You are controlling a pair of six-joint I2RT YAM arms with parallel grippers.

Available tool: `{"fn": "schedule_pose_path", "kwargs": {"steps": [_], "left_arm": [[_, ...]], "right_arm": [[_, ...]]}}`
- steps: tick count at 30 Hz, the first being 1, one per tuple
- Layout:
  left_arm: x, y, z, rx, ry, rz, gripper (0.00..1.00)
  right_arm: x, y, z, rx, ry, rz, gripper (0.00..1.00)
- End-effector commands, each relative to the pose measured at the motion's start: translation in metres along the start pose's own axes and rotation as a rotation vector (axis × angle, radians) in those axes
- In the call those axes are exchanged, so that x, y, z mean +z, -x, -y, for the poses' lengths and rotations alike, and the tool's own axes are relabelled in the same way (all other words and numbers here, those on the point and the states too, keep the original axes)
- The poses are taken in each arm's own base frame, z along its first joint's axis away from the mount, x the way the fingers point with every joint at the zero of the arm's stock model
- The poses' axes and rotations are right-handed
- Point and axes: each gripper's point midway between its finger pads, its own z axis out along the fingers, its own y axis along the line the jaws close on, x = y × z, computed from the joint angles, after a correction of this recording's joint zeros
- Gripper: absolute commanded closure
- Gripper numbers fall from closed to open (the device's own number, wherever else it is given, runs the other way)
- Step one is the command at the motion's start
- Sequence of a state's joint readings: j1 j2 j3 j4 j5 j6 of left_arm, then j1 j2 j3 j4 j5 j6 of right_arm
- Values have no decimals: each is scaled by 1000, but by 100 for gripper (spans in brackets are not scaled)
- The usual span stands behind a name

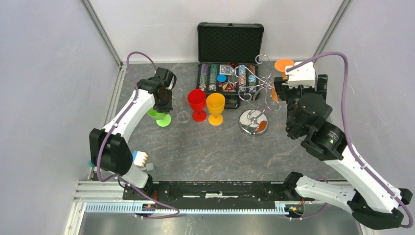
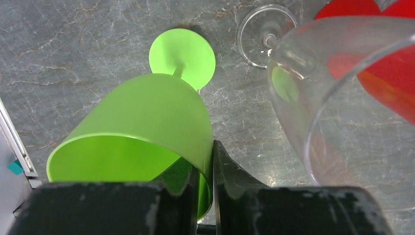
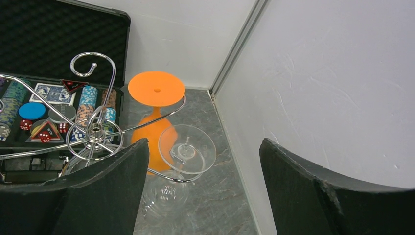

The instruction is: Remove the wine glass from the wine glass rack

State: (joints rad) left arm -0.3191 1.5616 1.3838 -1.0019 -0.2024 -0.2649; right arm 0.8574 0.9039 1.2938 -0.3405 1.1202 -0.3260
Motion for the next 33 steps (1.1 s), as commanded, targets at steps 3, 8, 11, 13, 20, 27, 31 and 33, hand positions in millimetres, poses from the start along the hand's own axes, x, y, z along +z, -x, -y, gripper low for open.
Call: {"fn": "schedule_pose_path", "kwargs": {"steps": [3,8,11,13,20,27,31,33], "left_arm": [[2,14,-1,-44,-16,48,80],[-7,19,-4,-57,-21,78,67],[-13,23,-3,-58,-31,91,64],[-19,26,-4,-60,-34,106,63],[-65,48,-8,-87,-72,247,47],[-108,58,-16,-121,-97,389,27],[-126,59,-18,-131,-127,464,8],[-134,60,-17,-131,-149,496,0]], "right_arm": [[-1,-3,-3,16,15,2,12],[-1,-2,-1,18,13,2,12],[-2,-1,-1,26,18,4,12],[-2,0,-1,31,24,5,12],[-1,4,-6,19,40,-2,11],[17,10,-36,-79,104,-62,8],[34,11,-46,-93,135,-114,10],[44,7,-45,-88,130,-144,12]]}}
